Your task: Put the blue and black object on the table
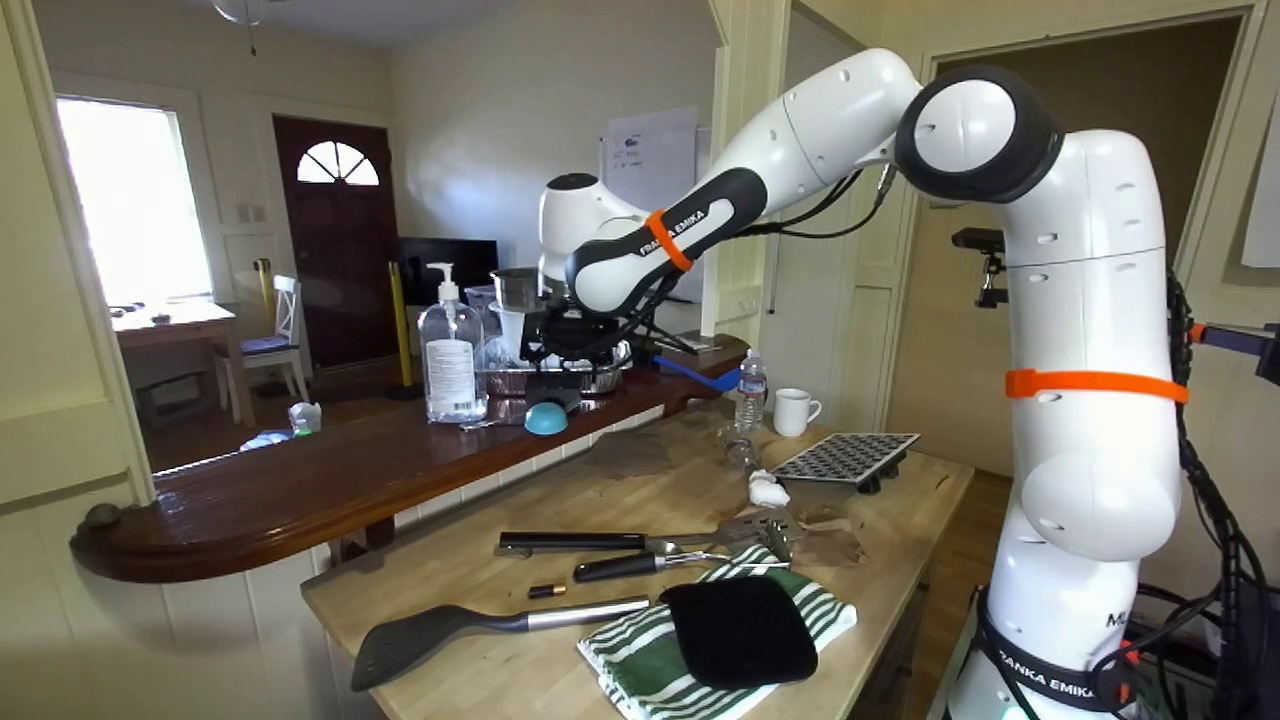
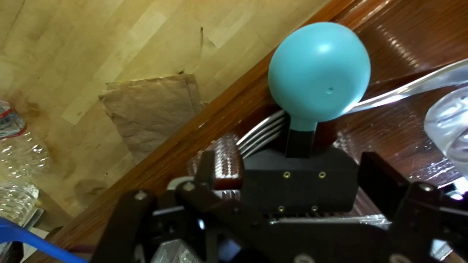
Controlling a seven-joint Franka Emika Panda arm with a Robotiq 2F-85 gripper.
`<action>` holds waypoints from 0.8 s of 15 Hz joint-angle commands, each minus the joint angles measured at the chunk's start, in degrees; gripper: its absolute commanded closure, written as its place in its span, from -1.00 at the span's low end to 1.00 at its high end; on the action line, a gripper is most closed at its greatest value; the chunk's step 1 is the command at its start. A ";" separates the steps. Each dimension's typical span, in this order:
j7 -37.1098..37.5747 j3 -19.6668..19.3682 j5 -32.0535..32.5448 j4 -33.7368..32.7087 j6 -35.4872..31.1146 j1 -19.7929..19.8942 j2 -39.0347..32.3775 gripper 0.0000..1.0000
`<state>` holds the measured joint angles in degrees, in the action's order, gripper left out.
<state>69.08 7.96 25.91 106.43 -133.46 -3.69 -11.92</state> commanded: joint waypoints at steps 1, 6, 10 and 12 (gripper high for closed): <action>0.61 -3.61 -0.39 -1.43 -3.15 -2.58 -1.96 -1.00; 0.75 -6.85 -0.68 -3.35 -9.26 -3.70 -4.75 -1.00; 0.21 -7.83 -1.95 -5.30 -7.91 -5.21 -6.62 -1.00; 0.15 -8.12 -2.10 -5.94 -7.59 -5.89 -7.22 -1.00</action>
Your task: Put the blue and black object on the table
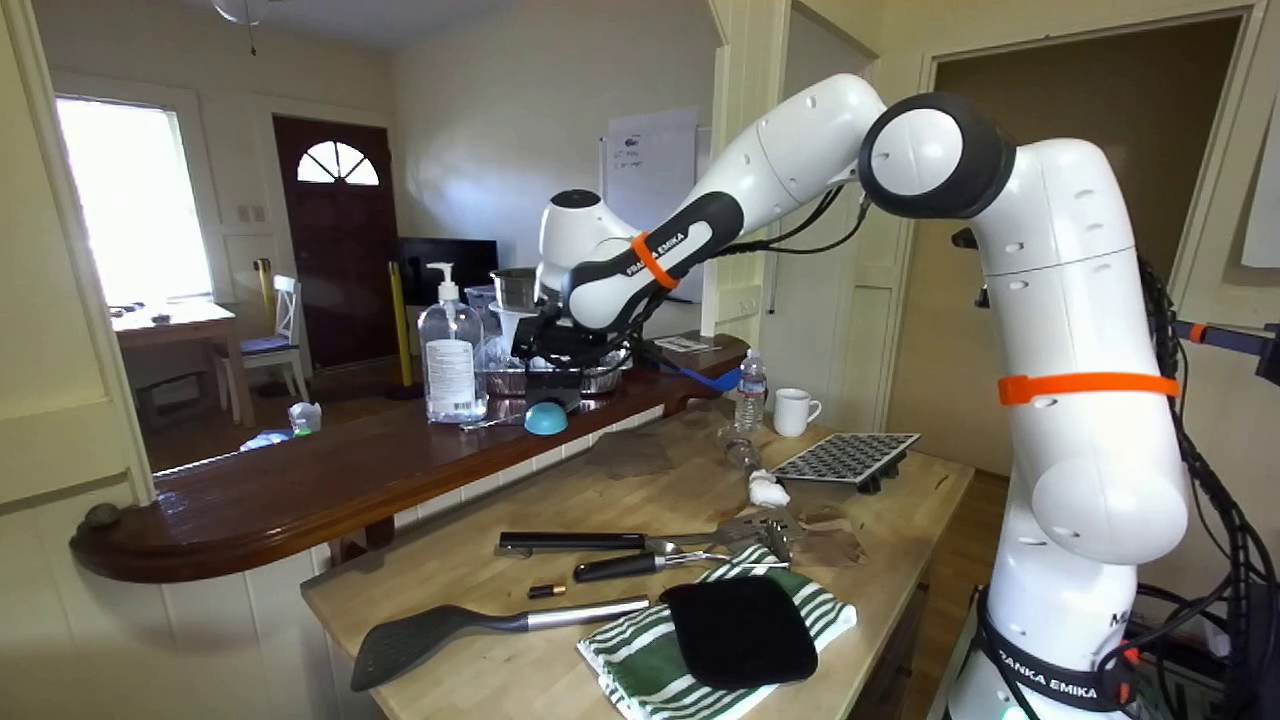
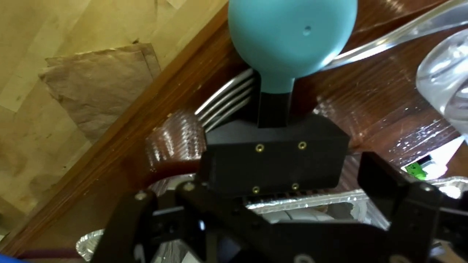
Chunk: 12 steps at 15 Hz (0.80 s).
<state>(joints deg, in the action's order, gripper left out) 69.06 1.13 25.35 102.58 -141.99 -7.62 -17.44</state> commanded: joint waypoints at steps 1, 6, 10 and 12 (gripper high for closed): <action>0.37 -1.46 -1.71 -2.42 1.54 -2.37 -1.92 -1.00; 1.47 -2.12 -2.58 -2.93 2.62 -3.56 -2.61 -1.00; 2.09 -2.91 -2.52 -2.96 2.32 -3.96 -3.80 -0.76; 2.35 -3.32 -2.44 -3.09 1.88 -4.10 -4.52 -0.57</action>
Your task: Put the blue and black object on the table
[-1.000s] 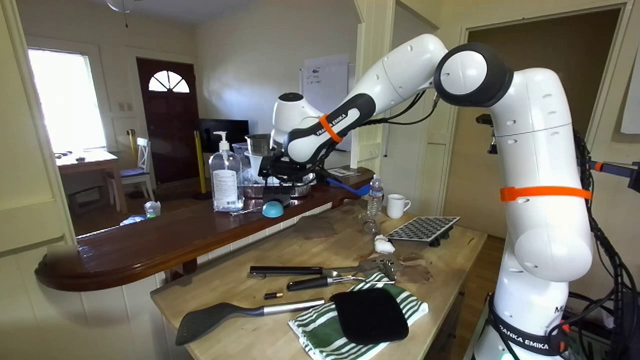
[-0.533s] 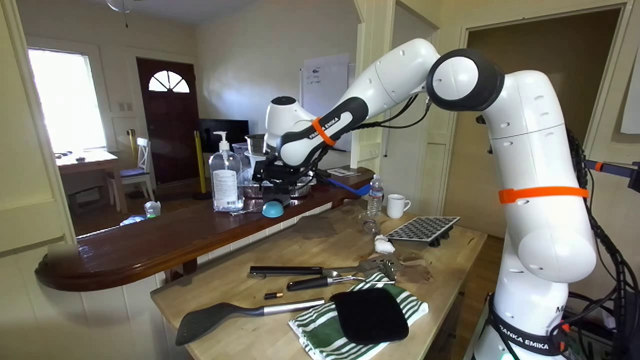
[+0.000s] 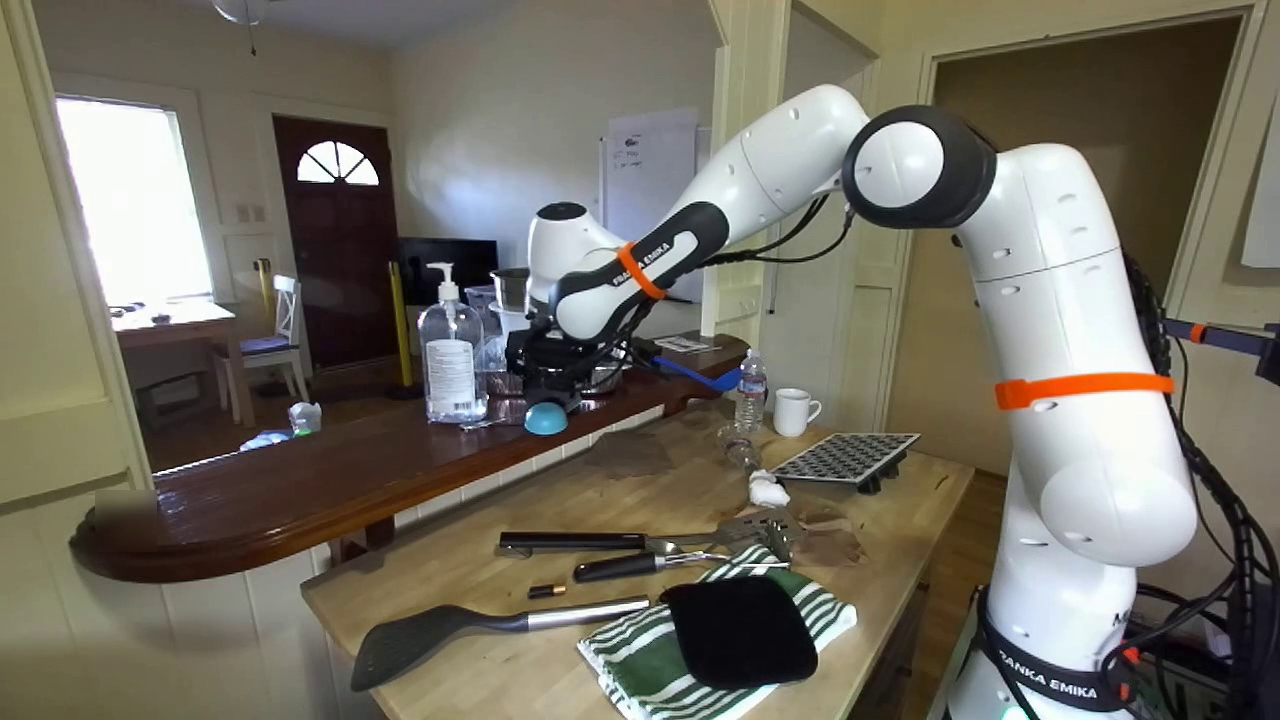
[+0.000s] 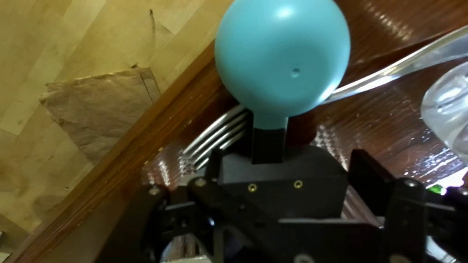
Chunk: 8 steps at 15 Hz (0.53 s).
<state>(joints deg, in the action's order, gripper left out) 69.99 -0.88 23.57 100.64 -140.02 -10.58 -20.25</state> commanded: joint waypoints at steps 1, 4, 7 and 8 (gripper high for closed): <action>1.54 -1.45 -0.63 -1.27 -0.42 -1.22 -2.07 -0.50; 1.78 -1.73 -0.59 -1.42 -1.59 -1.53 -2.62 -0.22; 1.28 -1.76 -0.74 -1.68 -1.57 -1.74 -3.04 -0.12; 1.27 -1.79 -0.79 -1.77 -1.58 -1.78 -3.19 -0.01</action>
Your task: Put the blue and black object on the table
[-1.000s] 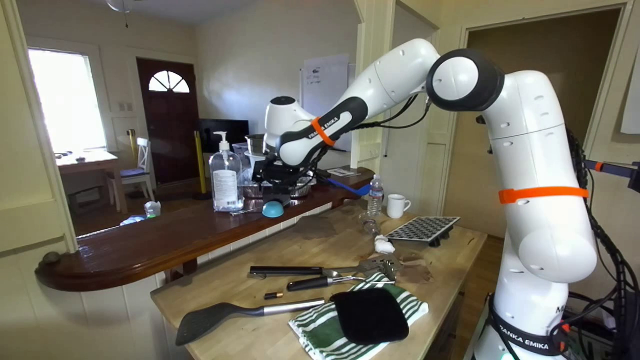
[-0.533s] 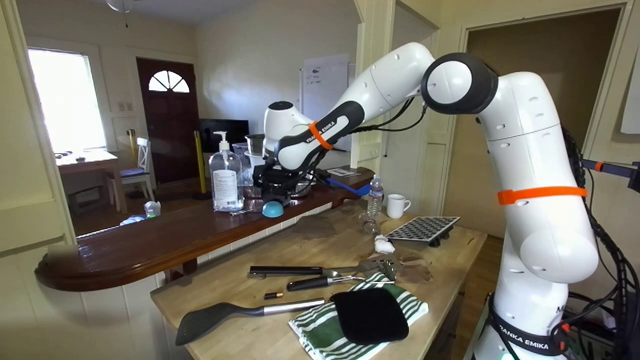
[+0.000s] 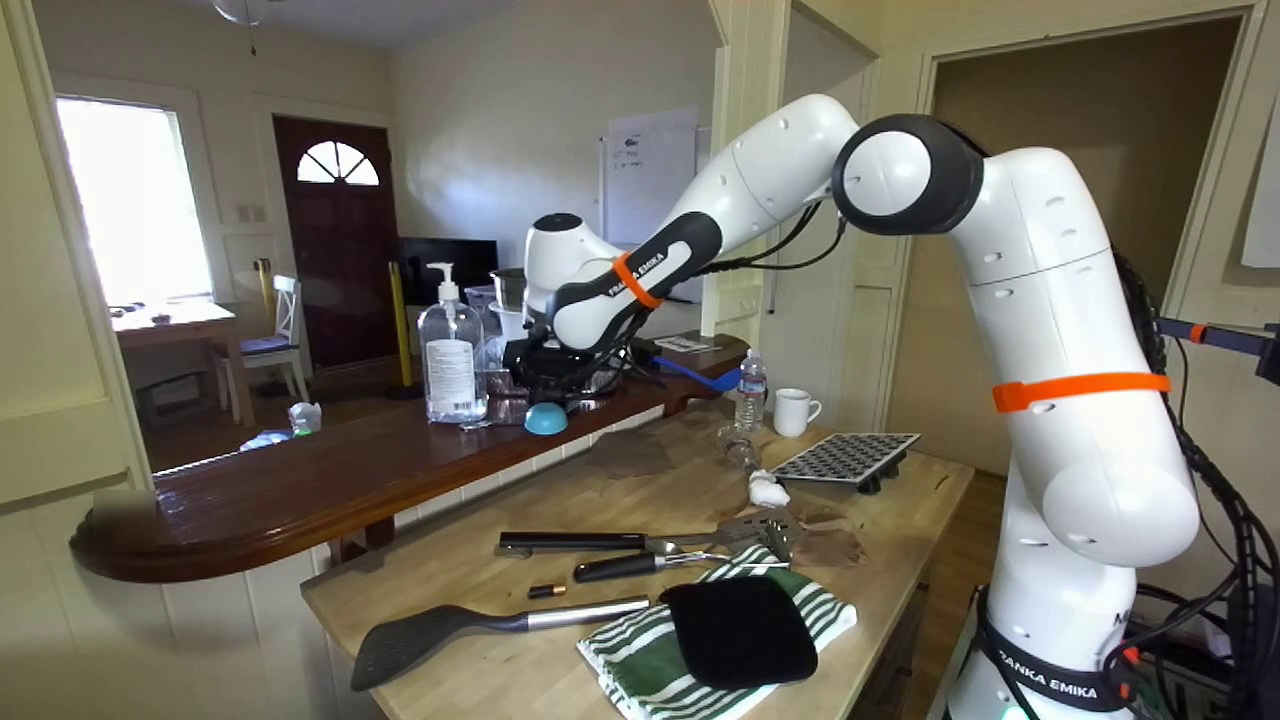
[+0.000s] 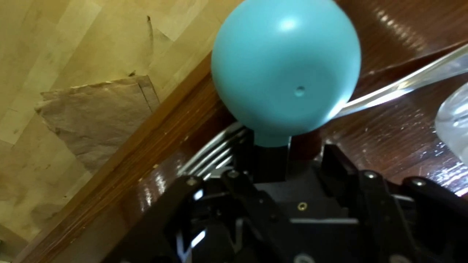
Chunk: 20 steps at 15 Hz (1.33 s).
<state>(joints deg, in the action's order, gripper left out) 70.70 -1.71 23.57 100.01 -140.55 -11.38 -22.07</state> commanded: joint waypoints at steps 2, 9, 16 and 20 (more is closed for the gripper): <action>0.29 -1.05 -0.85 -1.17 -1.01 -0.98 -1.63 0.00; 0.09 -1.62 -0.26 -0.86 -1.87 -0.97 -1.91 0.81; 0.10 -1.44 -0.71 -1.05 -1.20 -1.29 -1.53 0.87; 0.58 -1.13 -1.09 -1.30 0.38 -2.15 -0.24 0.87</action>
<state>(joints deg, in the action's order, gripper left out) 70.61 -2.37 23.59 99.24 -141.02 -12.21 -22.86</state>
